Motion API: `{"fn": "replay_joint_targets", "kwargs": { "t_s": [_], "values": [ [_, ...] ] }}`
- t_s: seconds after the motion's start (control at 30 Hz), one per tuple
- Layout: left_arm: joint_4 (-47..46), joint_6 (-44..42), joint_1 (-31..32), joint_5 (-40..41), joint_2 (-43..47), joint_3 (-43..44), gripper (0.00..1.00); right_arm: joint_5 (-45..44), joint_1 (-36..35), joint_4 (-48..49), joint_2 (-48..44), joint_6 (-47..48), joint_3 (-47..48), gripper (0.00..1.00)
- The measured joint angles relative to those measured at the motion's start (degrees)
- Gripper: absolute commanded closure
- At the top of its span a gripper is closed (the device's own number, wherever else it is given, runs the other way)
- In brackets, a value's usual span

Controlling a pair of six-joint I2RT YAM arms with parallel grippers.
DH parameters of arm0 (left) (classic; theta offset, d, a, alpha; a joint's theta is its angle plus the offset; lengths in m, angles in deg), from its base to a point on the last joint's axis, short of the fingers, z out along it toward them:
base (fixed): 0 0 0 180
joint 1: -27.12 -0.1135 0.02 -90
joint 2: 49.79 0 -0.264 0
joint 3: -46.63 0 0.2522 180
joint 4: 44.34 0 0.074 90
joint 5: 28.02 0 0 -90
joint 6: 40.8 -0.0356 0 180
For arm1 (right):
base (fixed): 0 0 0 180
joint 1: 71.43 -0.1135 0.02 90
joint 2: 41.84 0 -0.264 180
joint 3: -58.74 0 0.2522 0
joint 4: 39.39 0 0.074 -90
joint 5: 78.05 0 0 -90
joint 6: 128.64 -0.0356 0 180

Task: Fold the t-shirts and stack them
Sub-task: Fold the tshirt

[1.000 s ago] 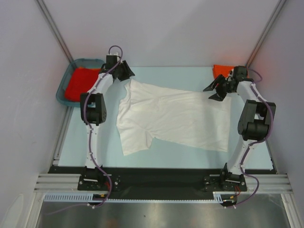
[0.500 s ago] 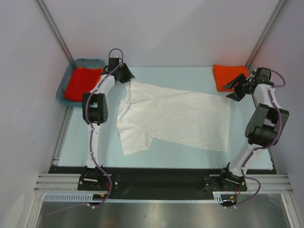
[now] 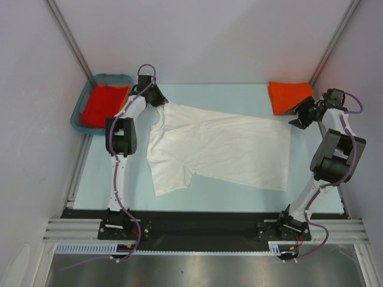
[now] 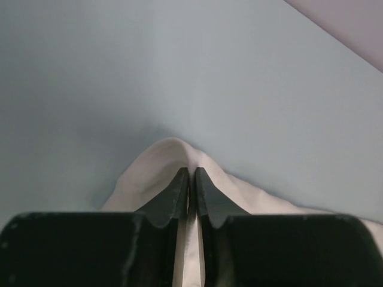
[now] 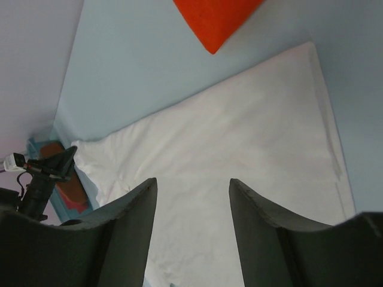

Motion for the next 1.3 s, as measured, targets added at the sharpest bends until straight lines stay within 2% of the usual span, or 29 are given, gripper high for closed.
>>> {"fn": "replay_joint_targets", "kwargs": {
  "t_s": [0.1, 0.13, 0.17, 0.23, 0.37, 0.57, 0.67, 0.73, 0.77, 0.8, 0.83, 0.87, 0.9, 1.03, 1.1, 1.17, 1.3],
  "values": [
    [-0.1, 0.0, -0.2, 0.0, -0.1, 0.0, 0.92, -0.2, 0.0, 2.8, 2.2, -1.0, 0.0, 0.55],
    [-0.4, 0.0, -0.3, 0.0, -0.1, 0.0, 0.94, -0.2, 0.0, 3.9, 3.2, -1.4, 0.0, 0.62],
    [-0.8, 0.0, -0.3, 0.1, -0.1, 0.0, 0.95, -0.2, 0.0, 5.2, 4.5, -1.9, -0.1, 0.75],
    [-1.2, 0.0, -0.5, 0.2, -0.1, 0.0, 0.99, -0.3, -0.1, 7.3, 6.7, -2.9, -0.3, 0.82],
    [-2.5, 0.0, -0.7, 0.2, -0.1, 0.0, 1.0, -0.4, -0.1, 10.3, 10.6, -4.9, -0.6, 0.88],
    [-3.5, 0.4, -1.0, -0.1, -0.1, 0.0, 0.96, -2.1, -0.1, 11.7, 13.7, -5.7, -0.6, 0.88],
    [-3.4, 0.2, -1.1, -0.3, -0.1, 0.0, 0.73, -3.5, -0.1, 10.8, 14.8, -5.4, -0.1, 0.83],
    [-3.3, -0.1, -1.1, -0.2, -0.1, -0.1, 0.61, -4.7, -0.1, 8.9, 16.1, -4.6, 2.0, 0.78],
    [-2.9, -0.4, -1.2, 0.0, -0.1, -0.1, 0.54, -4.8, -0.1, 7.2, 16.7, -4.1, 3.4, 0.71],
    [-2.3, -1.0, -1.2, 0.4, 0.0, -0.1, 0.5, -5.7, -0.2, 5.6, 16.9, -3.5, 4.9, 0.67],
    [-1.4, -1.6, -1.2, 1.2, 0.1, -0.2, 0.47, -7.2, -0.4, 3.2, 17.2, -2.6, 7.1, 0.57],
    [-0.2, -2.4, -1.2, 1.9, 0.5, -0.4, 0.45, -9.0, -0.7, 0.9, 17.5, -1.5, 9.5, 0.4],
    [1.2, -3.4, -1.2, 2.8, 1.0, -0.5, 0.42, -10.9, -1.2, -1.6, 17.6, -0.3, 12.1, 0.33],
    [6.8, -8.3, -1.0, 7.7, 7.3, -4.5, 0.35, -18.1, -2.8, -9.7, 17.6, 4.0, 21.3, 0.18],
    [8.7, -9.9, -0.8, 10.1, 13.8, -9.6, 0.36, -21.5, -4.1, -13.8, 17.3, 5.7, 24.6, 0.16],
    [8.8, -11.2, -0.7, 12.7, 23.5, -18.6, 0.35, -24.2, -5.3, -16.7, 16.2, 6.6, 25.0, 0.15],
    [8.3, -11.8, 0.2, 15.6, 45.2, -38.7, 0.39, -26.8, -8.2, -21.1, 10.9, 7.6, 19.7, 0.15]
  ]
}}
